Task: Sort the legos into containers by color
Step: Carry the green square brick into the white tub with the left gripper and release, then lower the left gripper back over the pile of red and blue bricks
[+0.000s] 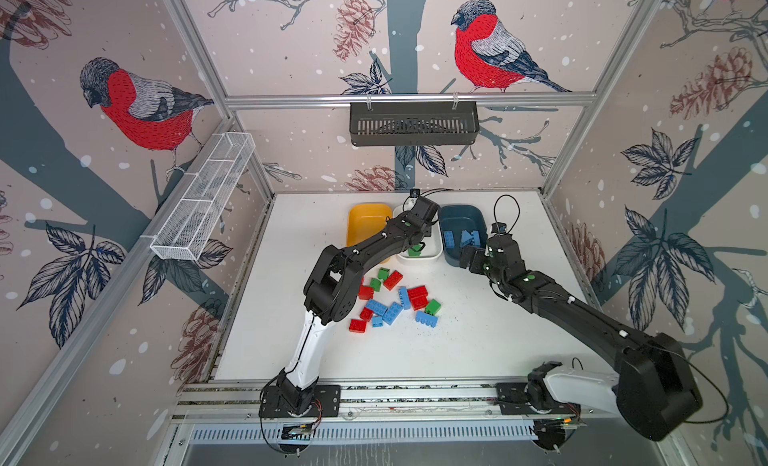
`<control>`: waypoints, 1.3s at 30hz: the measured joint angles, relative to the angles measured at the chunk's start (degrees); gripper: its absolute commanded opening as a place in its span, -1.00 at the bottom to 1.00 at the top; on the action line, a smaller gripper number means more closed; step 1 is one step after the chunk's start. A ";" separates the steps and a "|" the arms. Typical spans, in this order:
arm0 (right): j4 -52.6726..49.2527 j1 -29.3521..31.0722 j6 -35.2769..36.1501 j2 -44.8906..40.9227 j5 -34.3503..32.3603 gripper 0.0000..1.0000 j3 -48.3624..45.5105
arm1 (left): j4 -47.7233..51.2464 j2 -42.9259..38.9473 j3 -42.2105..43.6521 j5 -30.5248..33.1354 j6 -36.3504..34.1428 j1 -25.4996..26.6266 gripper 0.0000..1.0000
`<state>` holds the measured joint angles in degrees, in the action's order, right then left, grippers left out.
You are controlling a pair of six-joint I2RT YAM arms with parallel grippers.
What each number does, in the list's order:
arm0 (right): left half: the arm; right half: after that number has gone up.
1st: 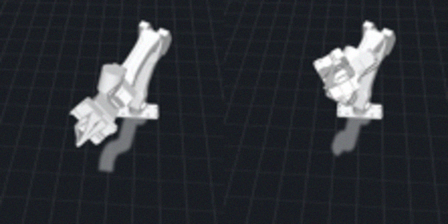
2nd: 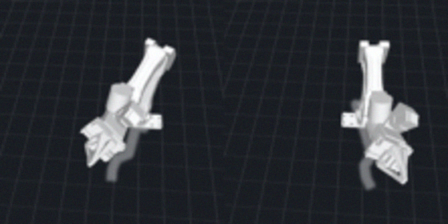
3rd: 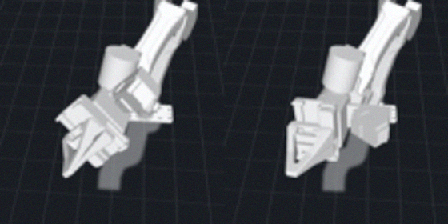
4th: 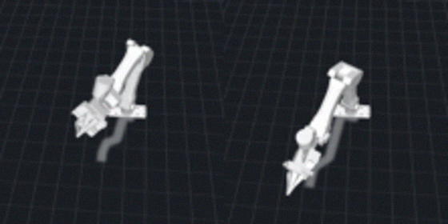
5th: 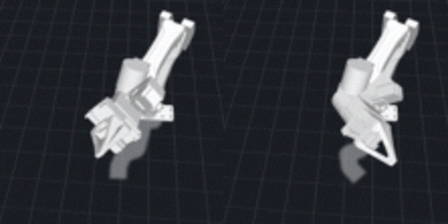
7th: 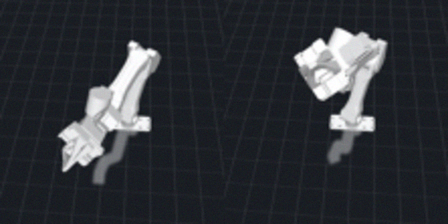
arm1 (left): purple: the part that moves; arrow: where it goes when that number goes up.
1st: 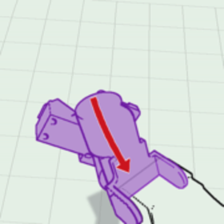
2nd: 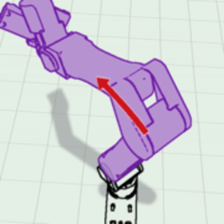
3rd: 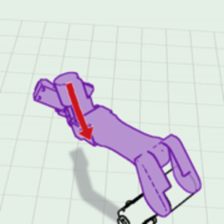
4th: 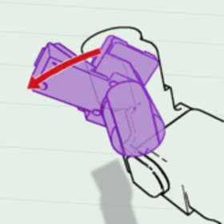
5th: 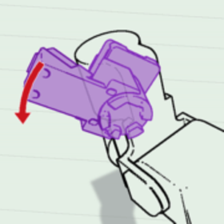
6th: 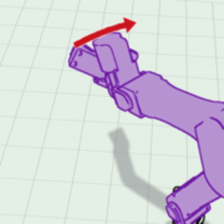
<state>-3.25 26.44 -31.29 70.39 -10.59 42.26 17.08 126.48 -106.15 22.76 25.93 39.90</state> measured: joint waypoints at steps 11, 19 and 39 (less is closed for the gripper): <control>-0.57 0.04 -0.02 -0.44 -0.02 0.99 -0.39 | 1.51 -7.80 6.32 -0.87 -3.76 1.66 0.82; -0.59 0.28 -0.24 0.09 -0.02 0.99 -0.42 | -0.04 -18.99 21.00 -3.45 -7.58 5.99 0.90; 0.35 0.55 -1.99 0.28 -0.42 1.00 -1.70 | 7.52 -27.89 38.56 -18.73 -18.91 9.11 0.56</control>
<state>-2.90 26.98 -33.28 70.67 -11.00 40.56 24.60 98.59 -67.59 4.03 7.03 49.01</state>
